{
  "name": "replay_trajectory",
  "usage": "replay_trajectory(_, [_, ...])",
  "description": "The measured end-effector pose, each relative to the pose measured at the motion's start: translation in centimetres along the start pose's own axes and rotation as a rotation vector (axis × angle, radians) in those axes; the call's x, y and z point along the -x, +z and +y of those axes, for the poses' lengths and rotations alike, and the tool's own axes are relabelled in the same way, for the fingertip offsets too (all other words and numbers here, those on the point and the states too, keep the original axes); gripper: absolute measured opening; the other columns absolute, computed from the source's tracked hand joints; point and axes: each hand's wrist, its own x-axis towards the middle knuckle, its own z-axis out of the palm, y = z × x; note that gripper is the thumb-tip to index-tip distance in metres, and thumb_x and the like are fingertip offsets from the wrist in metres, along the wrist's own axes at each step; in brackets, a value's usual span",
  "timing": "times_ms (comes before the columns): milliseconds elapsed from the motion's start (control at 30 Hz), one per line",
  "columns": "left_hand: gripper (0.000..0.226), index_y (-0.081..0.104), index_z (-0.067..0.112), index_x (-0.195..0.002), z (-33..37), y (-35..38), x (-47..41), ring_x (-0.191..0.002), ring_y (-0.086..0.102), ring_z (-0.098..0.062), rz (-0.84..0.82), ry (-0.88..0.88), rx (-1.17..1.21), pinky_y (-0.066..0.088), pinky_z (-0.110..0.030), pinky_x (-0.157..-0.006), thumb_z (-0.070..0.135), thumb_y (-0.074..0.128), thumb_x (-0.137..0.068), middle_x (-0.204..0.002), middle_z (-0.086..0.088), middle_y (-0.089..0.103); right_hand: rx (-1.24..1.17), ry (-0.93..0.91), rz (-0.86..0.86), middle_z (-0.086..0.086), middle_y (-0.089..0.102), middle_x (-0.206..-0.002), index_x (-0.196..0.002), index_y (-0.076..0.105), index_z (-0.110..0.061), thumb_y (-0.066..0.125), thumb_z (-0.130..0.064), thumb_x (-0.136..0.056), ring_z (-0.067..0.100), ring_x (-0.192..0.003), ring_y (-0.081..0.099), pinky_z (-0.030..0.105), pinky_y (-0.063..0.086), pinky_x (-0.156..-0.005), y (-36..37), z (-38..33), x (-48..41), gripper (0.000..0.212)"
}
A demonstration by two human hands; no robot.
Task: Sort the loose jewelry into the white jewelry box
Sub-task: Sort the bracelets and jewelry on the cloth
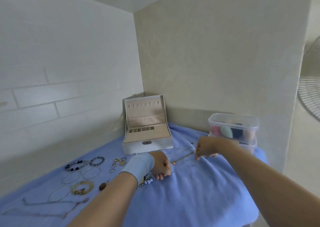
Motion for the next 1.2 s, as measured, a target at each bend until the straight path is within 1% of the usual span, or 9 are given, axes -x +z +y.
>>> replay_trajectory(67, [0.009, 0.063, 0.015, -0.09, 0.2, 0.0, 0.0, -0.072, 0.059, -0.021, -0.033, 0.002, 0.021, 0.053, -0.026, -0.08, 0.021, 0.056, -0.089, -0.083, -0.006, 0.064, 0.088, 0.021, 0.003, 0.005, 0.065, -0.064, -0.098, 0.077, -0.008, 0.073, -0.032, -0.082, 0.011, -0.037, 0.052, 0.021, 0.044, -0.049, 0.7, -0.2, -0.2, 0.029])
replay_trajectory(167, [0.007, 0.062, 0.019, -0.092, 0.2, -0.8, 0.6, -0.074, 0.056, -0.023, -0.04, 0.018, 0.023, 0.05, -0.023, -0.076, 0.02, 0.056, -0.089, -0.086, -0.005, 0.062, 0.138, -0.012, 0.025, 0.008, 0.076, -0.098, -0.104, 0.078, -0.012, 0.067, -0.031, -0.086, 0.019, -0.076, 0.065, 0.024, 0.053, -0.068, 1.2, -1.2, -0.5, 0.029])
replay_trajectory(300, [0.022, 0.072, 0.023, -0.094, -1.2, -2.3, 0.9, -0.091, 0.073, -0.02, 0.072, 0.026, 0.071, 0.057, -0.034, -0.091, 0.028, 0.063, -0.075, -0.098, -0.005, 0.076, 0.115, -0.147, 0.034, -0.009, 0.068, -0.078, -0.1, 0.078, -0.019, 0.071, -0.024, -0.086, 0.01, -0.07, 0.058, 0.016, 0.046, -0.055, 1.0, -3.6, -0.9, 0.016])
replay_trajectory(500, [0.028, 0.072, 0.028, -0.109, -1.8, 0.1, 1.4, -0.099, 0.066, -0.014, 0.068, 0.038, -0.154, 0.051, -0.026, -0.093, 0.022, 0.074, -0.082, -0.11, 0.006, 0.071, 0.32, -0.085, -0.06, -0.002, 0.066, -0.074, -0.092, 0.079, -0.012, 0.08, -0.029, -0.073, 0.019, -0.075, 0.063, 0.027, 0.048, -0.07, 3.0, -4.7, -1.8, 0.025])
replay_trajectory(600, [0.023, 0.073, 0.029, -0.092, -2.0, 0.7, 0.8, -0.084, 0.067, -0.015, 0.104, 0.037, -0.097, 0.056, -0.027, -0.086, 0.011, 0.068, -0.078, -0.094, 0.004, 0.073, 0.428, -0.019, -0.04, -0.002, 0.058, -0.073, -0.073, 0.064, -0.016, 0.077, -0.034, -0.078, 0.022, -0.076, 0.058, 0.029, 0.046, -0.068, 2.7, -4.5, -1.5, 0.023])
replay_trajectory(733, [0.027, 0.074, 0.024, -0.098, -1.3, 0.7, 0.7, -0.071, 0.058, -0.007, 0.153, 0.089, -0.079, 0.051, -0.019, -0.074, 0.009, 0.061, -0.082, -0.085, 0.007, 0.066, 0.464, 0.064, -0.024, -0.004, 0.056, -0.078, -0.095, 0.064, -0.015, 0.082, -0.037, -0.077, 0.024, -0.082, 0.06, 0.031, 0.053, -0.079, 1.9, -3.6, -1.2, 0.034])
replay_trajectory(900, [0.022, 0.072, 0.026, -0.102, -2.0, -1.1, 1.2, -0.073, 0.063, -0.01, 0.093, 0.063, -0.066, 0.054, -0.024, -0.081, 0.02, 0.064, -0.083, -0.084, 0.004, 0.072, 0.301, -0.049, -0.045, 0.003, 0.073, -0.101, -0.104, 0.075, -0.012, 0.073, -0.021, -0.08, 0.023, -0.092, 0.066, 0.031, 0.055, -0.086, 1.8, -5.3, -2.0, 0.025])
replay_trajectory(1067, [0.02, 0.073, 0.015, -0.101, -5.9, -5.2, 2.4, -0.077, 0.065, -0.016, 0.264, 0.032, 0.064, 0.056, -0.03, -0.078, 0.019, 0.057, -0.09, -0.095, -0.006, 0.076, 0.048, -0.279, 0.09, 0.009, 0.071, -0.088, -0.09, 0.072, -0.007, 0.06, -0.019, -0.09, 0.031, -0.079, 0.063, 0.033, 0.053, -0.072, 1.9, -9.9, -3.2, 0.017])
replay_trajectory(1200, [0.018, 0.071, 0.02, -0.109, -9.8, -7.1, 2.6, -0.088, 0.067, -0.015, 0.345, -0.001, 0.074, 0.053, -0.027, -0.082, 0.022, 0.06, -0.095, -0.098, 0.002, 0.072, -0.066, -0.347, 0.109, -0.008, 0.069, -0.08, -0.095, 0.079, -0.017, 0.055, -0.009, -0.09, 0.01, -0.067, 0.063, 0.021, 0.049, -0.063, 2.6, -13.1, -5.1, 0.026])
